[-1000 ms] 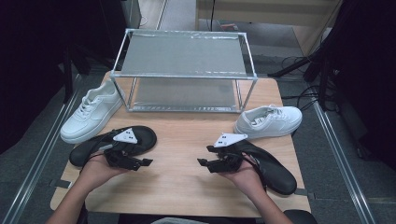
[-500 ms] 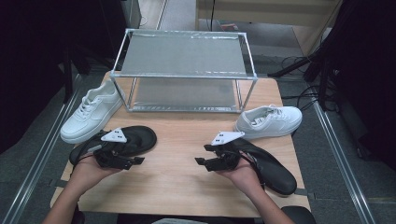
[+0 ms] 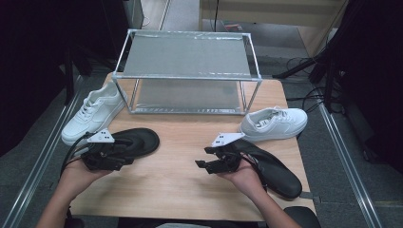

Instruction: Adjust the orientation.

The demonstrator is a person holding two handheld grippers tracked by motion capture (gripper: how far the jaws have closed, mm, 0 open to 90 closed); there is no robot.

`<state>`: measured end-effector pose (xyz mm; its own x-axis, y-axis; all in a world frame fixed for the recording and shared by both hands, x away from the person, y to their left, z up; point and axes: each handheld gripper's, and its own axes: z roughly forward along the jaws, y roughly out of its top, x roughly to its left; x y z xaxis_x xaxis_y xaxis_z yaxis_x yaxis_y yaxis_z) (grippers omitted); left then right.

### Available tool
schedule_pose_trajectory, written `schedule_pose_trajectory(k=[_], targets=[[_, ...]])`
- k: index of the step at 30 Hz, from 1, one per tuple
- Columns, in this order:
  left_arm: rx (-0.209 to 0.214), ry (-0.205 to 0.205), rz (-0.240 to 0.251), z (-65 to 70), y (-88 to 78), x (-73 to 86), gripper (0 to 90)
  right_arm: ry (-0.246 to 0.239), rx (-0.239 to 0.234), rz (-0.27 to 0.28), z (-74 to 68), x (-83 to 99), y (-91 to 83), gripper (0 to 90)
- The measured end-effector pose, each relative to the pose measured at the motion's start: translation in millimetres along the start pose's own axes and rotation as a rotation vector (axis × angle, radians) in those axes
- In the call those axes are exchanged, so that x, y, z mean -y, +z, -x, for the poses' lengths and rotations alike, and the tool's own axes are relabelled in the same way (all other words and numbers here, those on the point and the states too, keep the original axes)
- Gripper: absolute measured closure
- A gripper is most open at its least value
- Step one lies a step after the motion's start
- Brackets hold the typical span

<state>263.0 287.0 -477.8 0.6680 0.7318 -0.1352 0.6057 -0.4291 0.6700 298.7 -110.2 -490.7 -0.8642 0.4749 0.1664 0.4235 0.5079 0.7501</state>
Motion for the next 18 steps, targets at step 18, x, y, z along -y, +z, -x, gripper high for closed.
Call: schedule_pose_trajectory(k=[18], targets=[[-0.058,-0.025,0.004,-23.5,-6.4,16.5,44.8,-0.010,-0.009,-0.014,-1.6,-2.1,4.8,39.5]])
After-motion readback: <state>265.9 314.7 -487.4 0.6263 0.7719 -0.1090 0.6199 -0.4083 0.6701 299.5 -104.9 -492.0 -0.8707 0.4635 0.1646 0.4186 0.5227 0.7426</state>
